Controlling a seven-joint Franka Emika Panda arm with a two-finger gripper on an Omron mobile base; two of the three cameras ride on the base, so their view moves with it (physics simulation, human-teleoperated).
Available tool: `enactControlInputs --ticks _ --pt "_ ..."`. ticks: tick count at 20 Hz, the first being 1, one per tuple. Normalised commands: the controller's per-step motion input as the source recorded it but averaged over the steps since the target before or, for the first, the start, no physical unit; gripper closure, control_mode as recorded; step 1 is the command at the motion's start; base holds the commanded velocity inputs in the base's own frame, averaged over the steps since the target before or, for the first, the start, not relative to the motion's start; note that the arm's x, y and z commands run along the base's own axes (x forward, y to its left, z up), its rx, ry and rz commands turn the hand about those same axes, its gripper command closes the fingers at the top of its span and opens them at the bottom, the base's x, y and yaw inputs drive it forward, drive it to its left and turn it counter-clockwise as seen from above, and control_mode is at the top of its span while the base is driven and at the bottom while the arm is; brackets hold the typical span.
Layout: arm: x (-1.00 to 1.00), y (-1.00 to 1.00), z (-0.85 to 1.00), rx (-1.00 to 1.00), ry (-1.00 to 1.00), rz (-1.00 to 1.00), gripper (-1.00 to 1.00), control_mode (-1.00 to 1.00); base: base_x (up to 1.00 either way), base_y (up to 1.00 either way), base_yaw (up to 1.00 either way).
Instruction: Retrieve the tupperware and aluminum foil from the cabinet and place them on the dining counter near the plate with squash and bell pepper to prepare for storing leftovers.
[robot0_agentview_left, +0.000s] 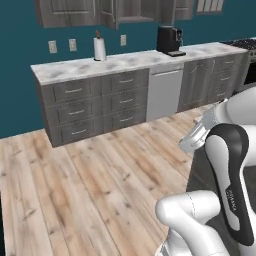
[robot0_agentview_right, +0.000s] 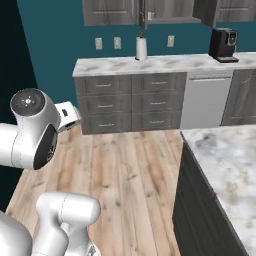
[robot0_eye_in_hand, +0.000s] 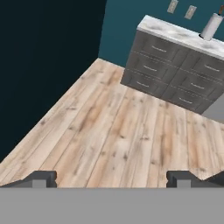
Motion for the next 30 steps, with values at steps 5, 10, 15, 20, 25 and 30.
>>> enactControlInputs --ticks 5,10,15,20,25,30 --pt "0.0 0.0 0.0 0.0 0.0 0.0 -1.0 1.0 1.0 0.37 -0.21" --pt "0.0 0.0 0.0 0.0 0.0 0.0 -1.0 1.0 1.0 0.1 -0.1" --pt "0.0 0.0 0.0 0.0 0.0 0.0 -1.0 1.0 1.0 -0.03 -0.05" --pt "0.0 0.0 0.0 0.0 0.0 0.0 -1.0 1.0 1.0 -0.14 -0.23" --pt "0.0 0.0 0.0 0.0 0.0 0.0 -1.0 1.0 1.0 -0.22 -0.38" --pt "0.0 0.0 0.0 0.0 0.0 0.0 -1.0 1.0 1.0 -0.24 -0.41"
